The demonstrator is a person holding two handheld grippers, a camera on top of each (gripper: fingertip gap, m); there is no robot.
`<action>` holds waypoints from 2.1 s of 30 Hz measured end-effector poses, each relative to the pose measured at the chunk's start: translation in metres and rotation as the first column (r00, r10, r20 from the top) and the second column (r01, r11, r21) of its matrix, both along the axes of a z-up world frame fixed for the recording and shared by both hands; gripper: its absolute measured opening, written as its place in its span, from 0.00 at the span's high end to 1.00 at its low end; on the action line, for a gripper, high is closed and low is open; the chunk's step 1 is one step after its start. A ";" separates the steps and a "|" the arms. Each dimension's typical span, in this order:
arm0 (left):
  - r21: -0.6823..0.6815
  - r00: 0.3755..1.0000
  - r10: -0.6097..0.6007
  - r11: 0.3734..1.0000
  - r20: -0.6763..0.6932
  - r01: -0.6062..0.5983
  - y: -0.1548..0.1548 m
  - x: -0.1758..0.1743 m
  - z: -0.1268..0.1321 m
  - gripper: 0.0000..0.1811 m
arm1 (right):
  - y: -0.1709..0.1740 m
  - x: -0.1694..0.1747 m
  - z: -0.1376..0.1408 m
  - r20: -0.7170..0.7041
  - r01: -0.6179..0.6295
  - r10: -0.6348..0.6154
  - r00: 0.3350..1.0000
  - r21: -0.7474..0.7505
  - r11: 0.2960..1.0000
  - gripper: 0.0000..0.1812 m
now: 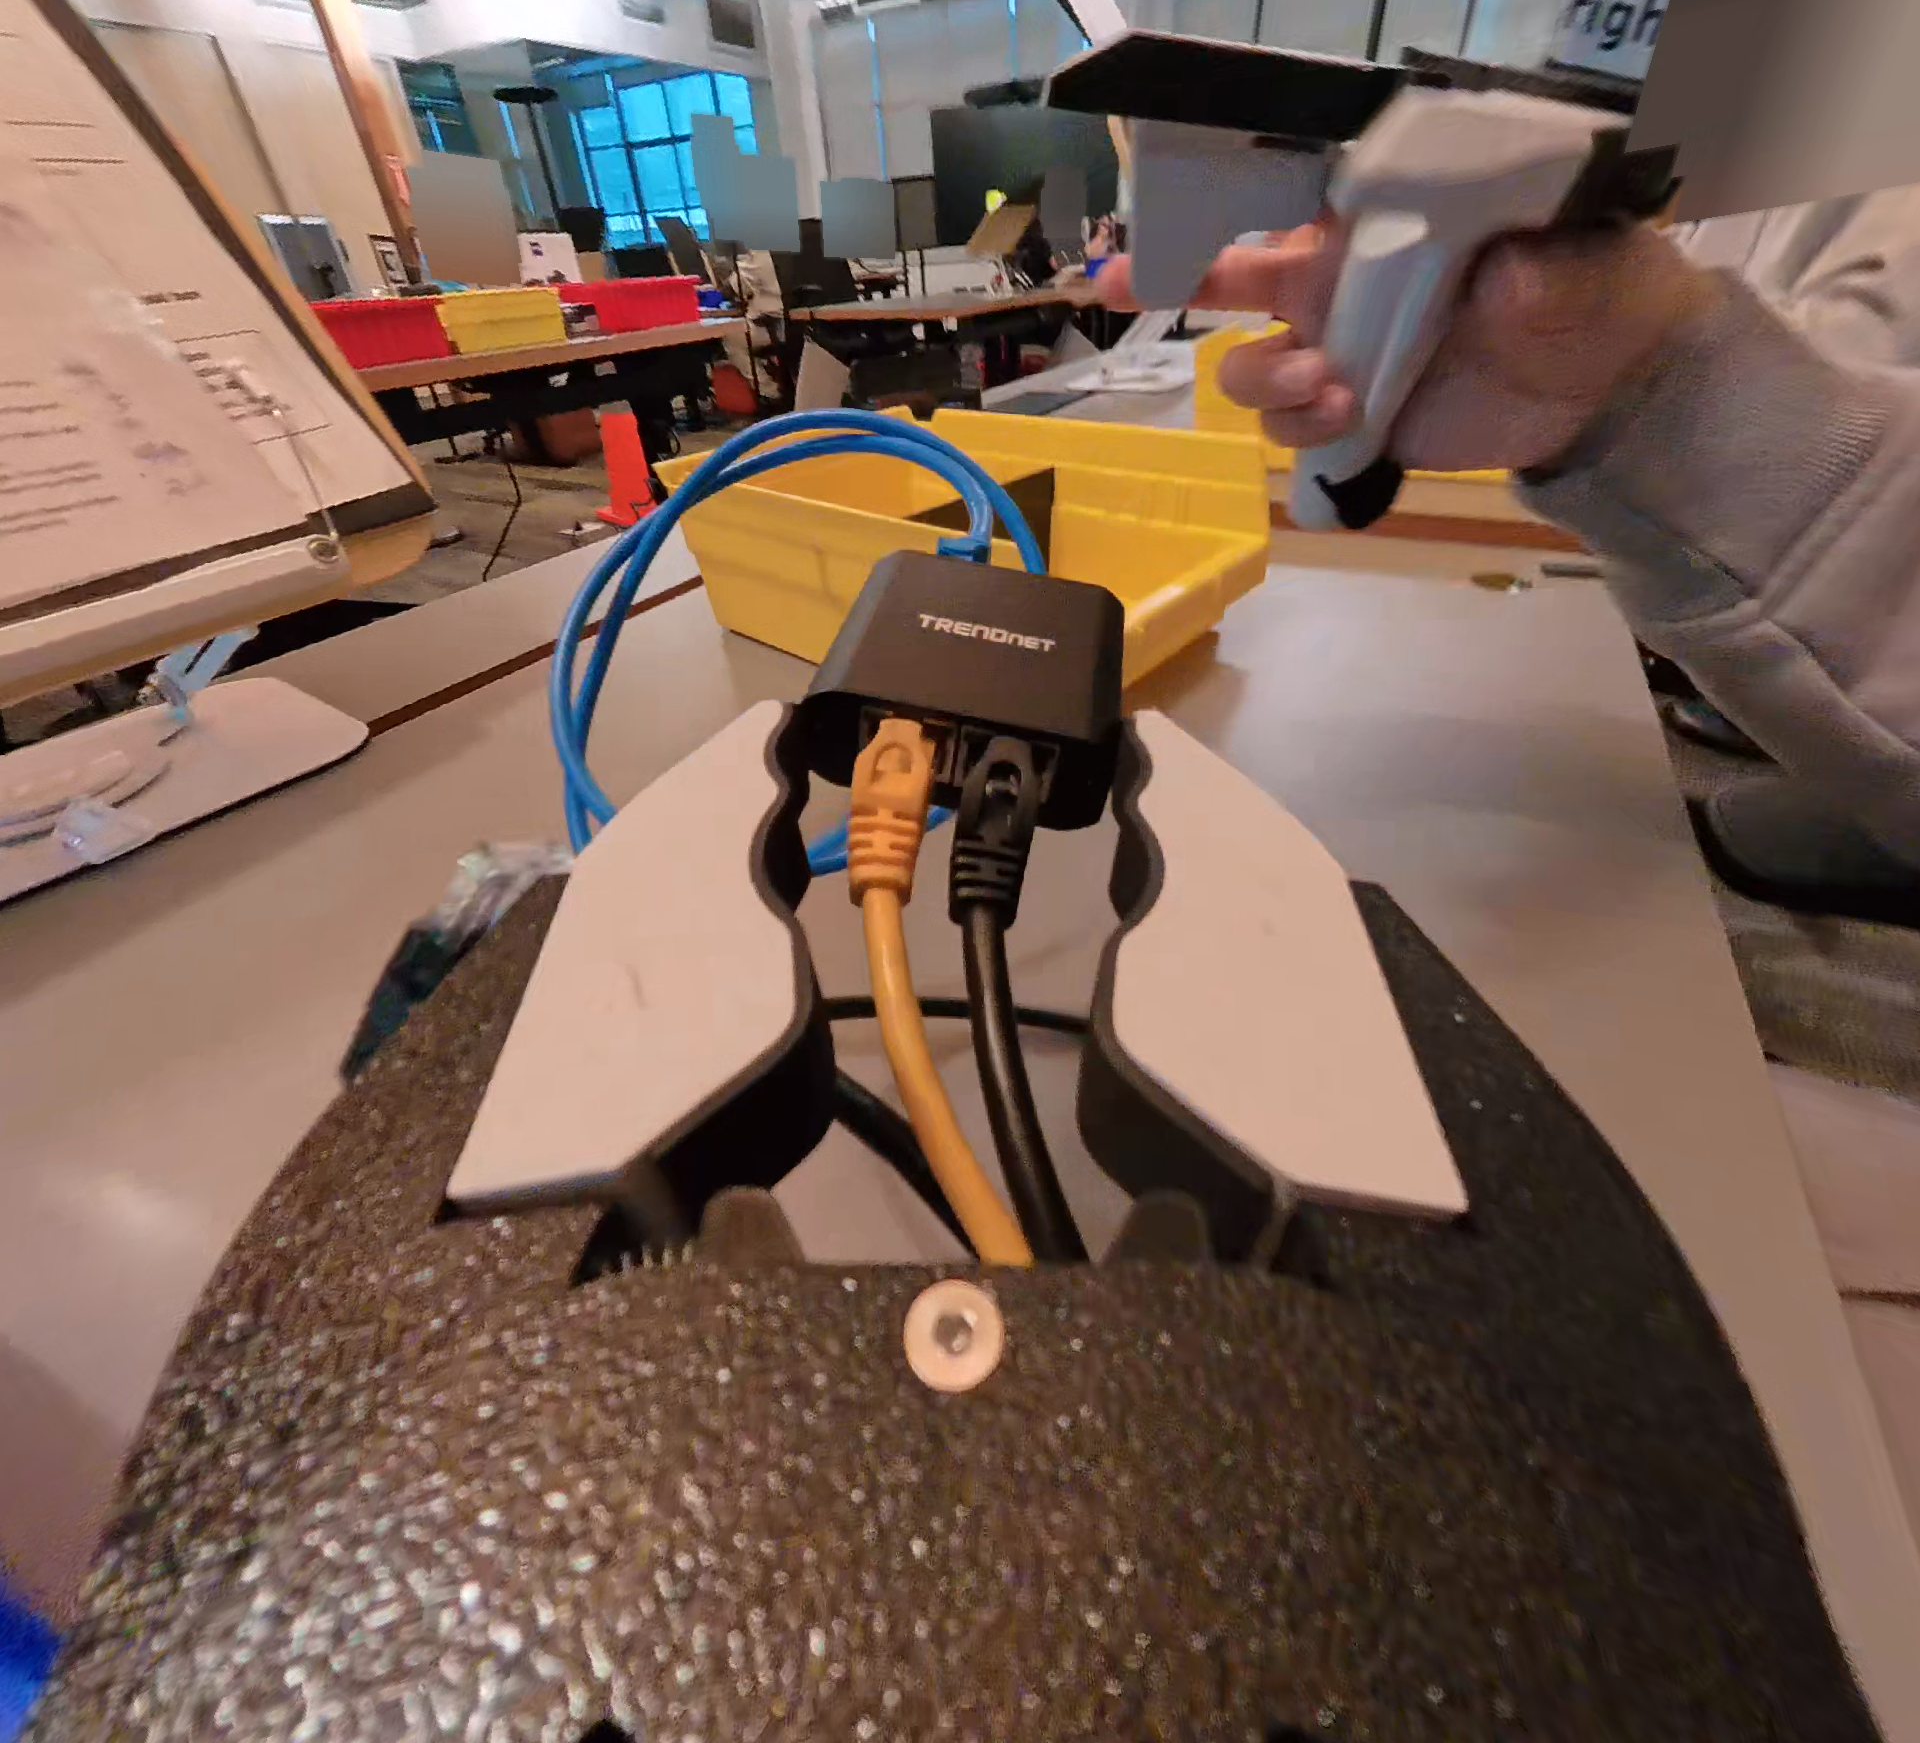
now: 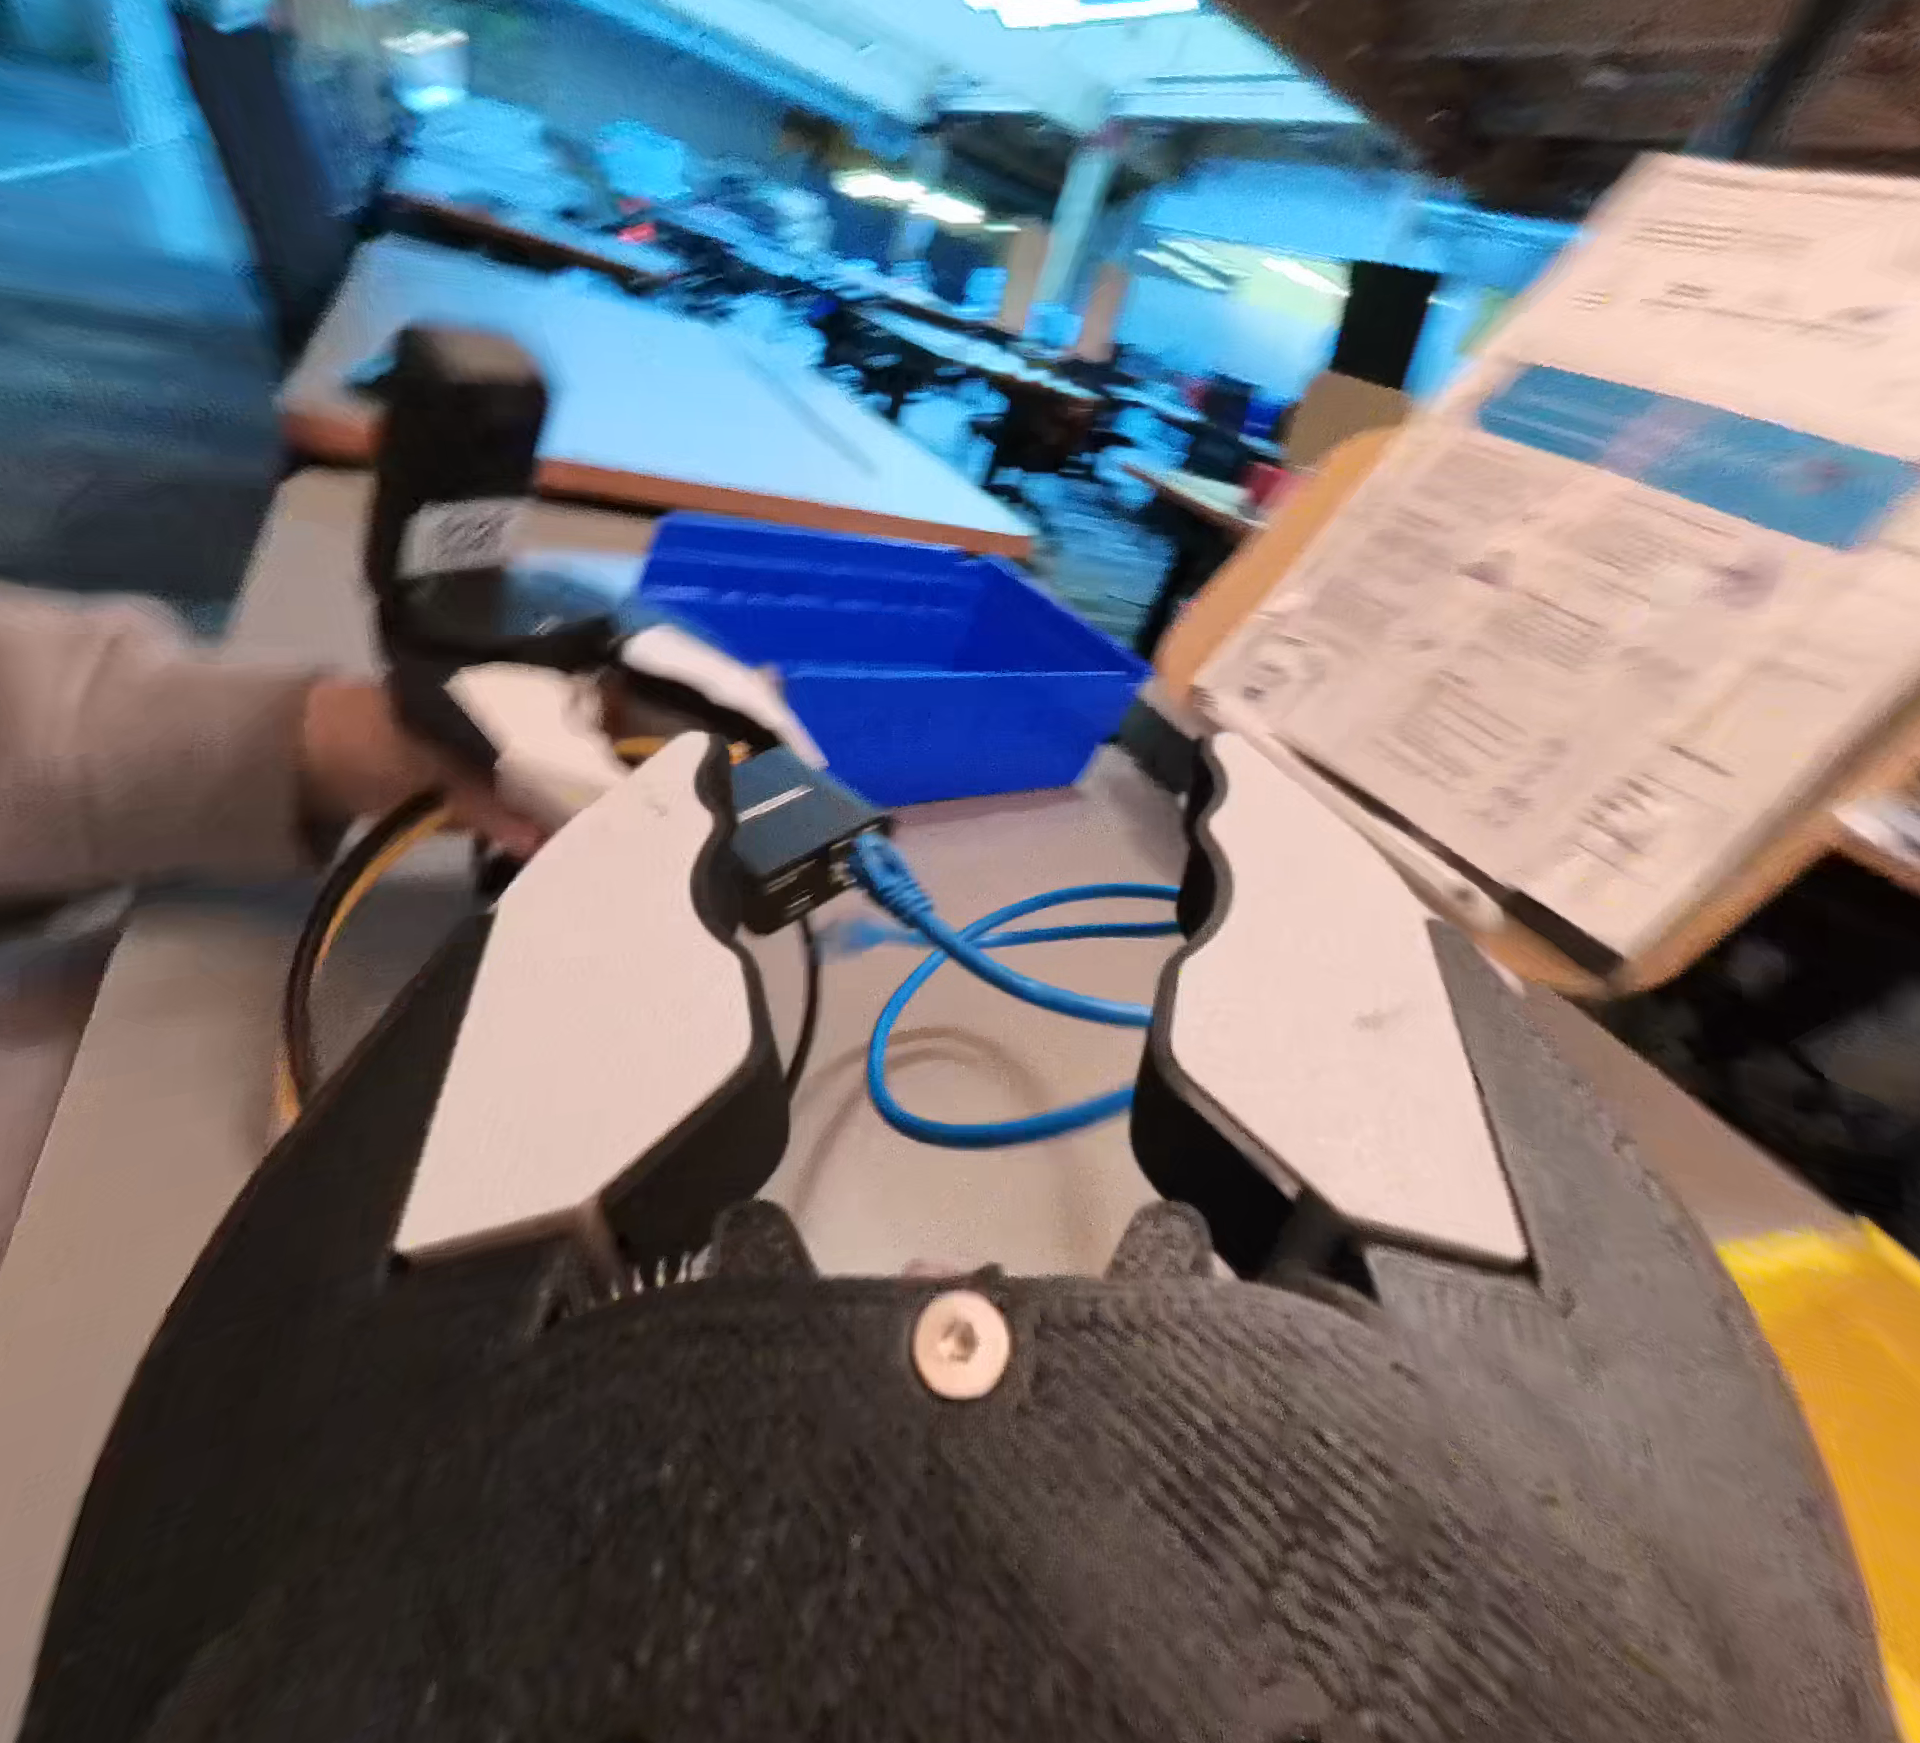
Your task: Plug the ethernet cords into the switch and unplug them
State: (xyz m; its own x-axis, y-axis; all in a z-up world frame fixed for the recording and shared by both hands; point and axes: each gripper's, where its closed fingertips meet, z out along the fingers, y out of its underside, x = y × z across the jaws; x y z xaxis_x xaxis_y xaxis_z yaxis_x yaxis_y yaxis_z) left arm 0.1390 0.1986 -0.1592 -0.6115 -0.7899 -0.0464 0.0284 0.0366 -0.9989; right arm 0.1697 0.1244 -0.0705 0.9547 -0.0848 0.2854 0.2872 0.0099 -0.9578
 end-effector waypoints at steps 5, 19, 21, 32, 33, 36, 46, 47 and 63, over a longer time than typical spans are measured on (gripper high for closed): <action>-0.059 0.997 0.017 0.998 0.077 -0.013 0.003 -0.010 0.016 0.69 | -0.004 0.026 -0.015 -0.494 0.312 -0.273 0.826 -0.004 0.950 0.65; 0.040 0.988 0.099 0.994 0.117 -0.104 -0.004 -0.019 0.009 0.69 | 0.051 -0.009 -0.066 -0.918 0.153 0.196 0.345 0.261 0.953 0.82; 0.066 0.985 0.118 0.990 0.127 -0.127 -0.004 -0.019 0.009 0.69 | 0.053 -0.012 -0.066 -0.919 0.160 0.218 0.329 0.281 0.946 0.85; 0.105 0.983 0.136 0.983 0.125 -0.149 -0.010 -0.016 0.004 0.69 | 0.053 -0.013 -0.068 -0.934 0.187 0.284 0.216 0.325 0.927 0.91; 0.109 0.983 0.140 0.982 0.118 -0.153 -0.010 -0.016 0.002 0.69 | 0.053 -0.012 -0.070 -0.936 0.203 0.283 0.208 0.324 0.924 0.91; 0.112 0.980 0.154 0.979 0.123 -0.168 -0.011 -0.014 0.001 0.69 | 0.052 -0.010 -0.072 -0.939 0.230 0.295 0.174 0.331 0.915 0.92; 0.107 0.970 0.196 0.971 0.143 -0.212 -0.015 -0.013 0.003 0.69 | 0.049 -0.008 -0.068 -0.924 0.272 0.361 0.129 0.383 0.883 0.92; 0.113 0.968 0.203 0.969 0.145 -0.220 -0.015 -0.012 0.002 0.69 | 0.049 -0.007 -0.069 -0.925 0.273 0.355 0.132 0.379 0.884 0.93; 0.172 0.942 0.291 0.932 0.170 -0.319 -0.018 -0.007 -0.005 0.69 | 0.047 -0.002 -0.076 -0.920 0.245 0.353 0.170 0.387 0.889 0.92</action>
State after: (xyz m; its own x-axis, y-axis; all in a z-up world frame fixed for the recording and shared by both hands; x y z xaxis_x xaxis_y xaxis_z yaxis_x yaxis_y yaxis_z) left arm 0.1321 0.1804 -0.1646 -0.3187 -0.9041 -0.2847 0.1234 0.2582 -0.9582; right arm 0.1680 0.1716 -0.1467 0.4141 0.1787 -0.8925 -0.8628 0.3896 -0.3223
